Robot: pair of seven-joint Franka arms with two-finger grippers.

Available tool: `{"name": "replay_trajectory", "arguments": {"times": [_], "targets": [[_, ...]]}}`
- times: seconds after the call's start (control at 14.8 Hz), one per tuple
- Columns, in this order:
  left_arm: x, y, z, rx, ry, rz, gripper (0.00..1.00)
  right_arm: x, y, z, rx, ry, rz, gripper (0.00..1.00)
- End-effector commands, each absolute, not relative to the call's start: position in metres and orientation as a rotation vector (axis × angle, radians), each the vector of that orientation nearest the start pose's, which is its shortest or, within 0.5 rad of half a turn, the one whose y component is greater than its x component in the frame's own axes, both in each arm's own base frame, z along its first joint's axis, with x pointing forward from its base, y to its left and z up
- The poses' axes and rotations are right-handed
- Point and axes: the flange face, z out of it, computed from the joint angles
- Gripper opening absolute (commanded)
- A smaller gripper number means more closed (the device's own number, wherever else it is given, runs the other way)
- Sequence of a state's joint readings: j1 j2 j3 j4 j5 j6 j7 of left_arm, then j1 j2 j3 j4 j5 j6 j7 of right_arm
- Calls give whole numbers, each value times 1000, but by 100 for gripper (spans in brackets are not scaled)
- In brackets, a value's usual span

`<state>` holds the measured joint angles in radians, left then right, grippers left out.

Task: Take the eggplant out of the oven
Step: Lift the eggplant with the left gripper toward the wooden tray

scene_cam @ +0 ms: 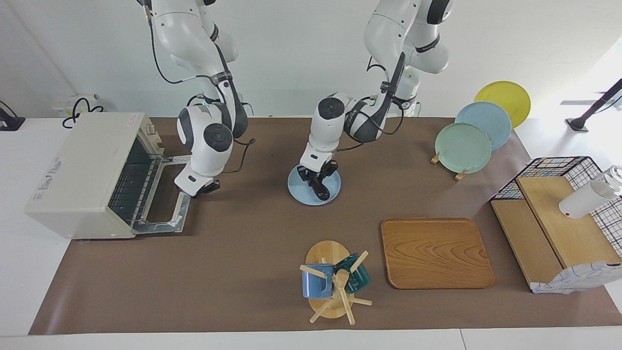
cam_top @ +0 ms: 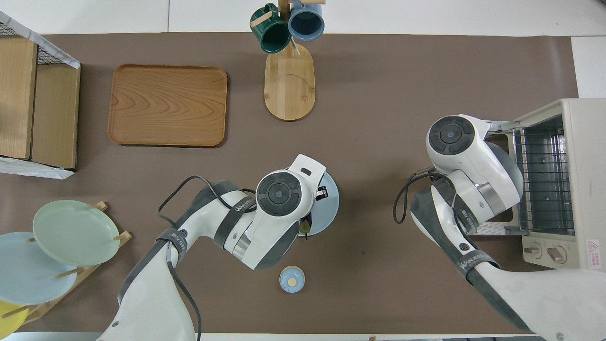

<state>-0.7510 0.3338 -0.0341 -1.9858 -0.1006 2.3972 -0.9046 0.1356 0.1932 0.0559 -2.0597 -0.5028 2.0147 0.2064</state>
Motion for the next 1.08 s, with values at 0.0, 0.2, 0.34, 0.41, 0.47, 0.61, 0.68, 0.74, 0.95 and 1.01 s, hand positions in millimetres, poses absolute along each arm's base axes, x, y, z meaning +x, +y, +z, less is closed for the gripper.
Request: {"name": "replay_trajectory", "arguments": {"times": [0.0, 0.2, 0.34, 0.41, 0.47, 0.61, 0.68, 0.74, 0.95, 1.01], "targets": [[441, -428, 313, -3242, -298, -26, 0, 556, 30, 384, -3565, -522, 256, 0], [452, -414, 354, -3255, -293, -53, 0, 550, 0, 410, -3495, -545, 272, 0], [472, -390, 385, -3256, -242, -54, 0, 547, -18, 414, -3478, -523, 301, 0], [494, -369, 400, -3259, -177, -66, 0, 546, -19, 417, -3475, -531, 302, 0], [518, -348, 411, -3253, -141, -59, 0, 544, -21, 420, -3476, -533, 321, 0], [555, -303, 415, -3248, -91, -69, 0, 541, -23, 427, -3472, -544, 323, 0], [571, -277, 415, -3248, -52, -80, 0, 537, -26, 429, -3451, -521, 346, 0], [589, -244, 419, -3244, -22, -94, 0, 535, -30, 433, -3427, -523, 342, 0], [640, -149, 421, -3235, 29, -159, 0, 531, -48, 443, -3376, -553, 336, 0], [657, -133, 416, -3231, 31, -171, 0, 531, -53, 443, -3374, -555, 340, 0]]}}
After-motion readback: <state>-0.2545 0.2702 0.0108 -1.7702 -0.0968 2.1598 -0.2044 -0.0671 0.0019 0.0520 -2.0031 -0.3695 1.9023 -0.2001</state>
